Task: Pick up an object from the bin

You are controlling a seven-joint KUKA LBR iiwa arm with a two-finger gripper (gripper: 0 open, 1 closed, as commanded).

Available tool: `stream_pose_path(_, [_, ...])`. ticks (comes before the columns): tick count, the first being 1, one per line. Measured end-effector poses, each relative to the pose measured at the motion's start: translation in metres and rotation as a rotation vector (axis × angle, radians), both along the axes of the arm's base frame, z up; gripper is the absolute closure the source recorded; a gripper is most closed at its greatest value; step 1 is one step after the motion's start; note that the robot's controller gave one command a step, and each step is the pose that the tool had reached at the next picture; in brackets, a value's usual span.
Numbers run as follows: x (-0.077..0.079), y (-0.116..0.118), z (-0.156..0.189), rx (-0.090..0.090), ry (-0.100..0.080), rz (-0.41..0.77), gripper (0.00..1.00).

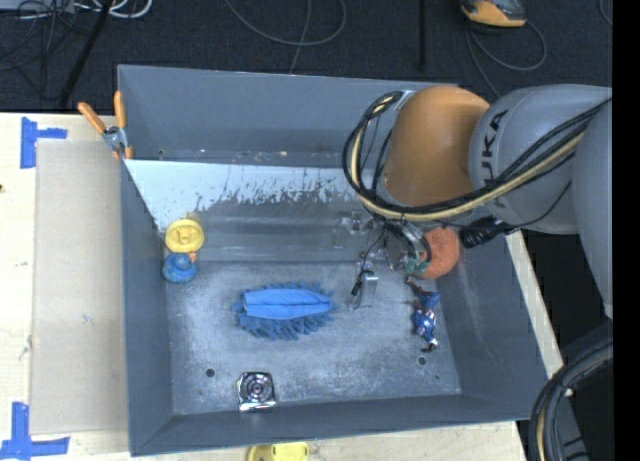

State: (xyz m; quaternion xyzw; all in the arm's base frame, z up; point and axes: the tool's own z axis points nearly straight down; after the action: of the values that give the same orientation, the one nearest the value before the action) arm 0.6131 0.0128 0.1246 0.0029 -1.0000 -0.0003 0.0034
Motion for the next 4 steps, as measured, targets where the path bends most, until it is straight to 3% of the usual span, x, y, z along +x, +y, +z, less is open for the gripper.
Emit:
stream_pose_path(1, [0.001, 0.0, 0.005, 0.0, -0.006, 0.0, 0.0])
stream_pose_path(2, [-0.014, 0.05, -0.026, -0.001, -0.008, 0.102, 0.0])
stream_pose_path(3, [-0.016, 0.08, -0.012, 0.0, -0.007, -0.08, 0.0])
stream_pose_path(4, [-0.023, 0.1, -0.017, -0.001, -0.006, 0.111, 0.0])
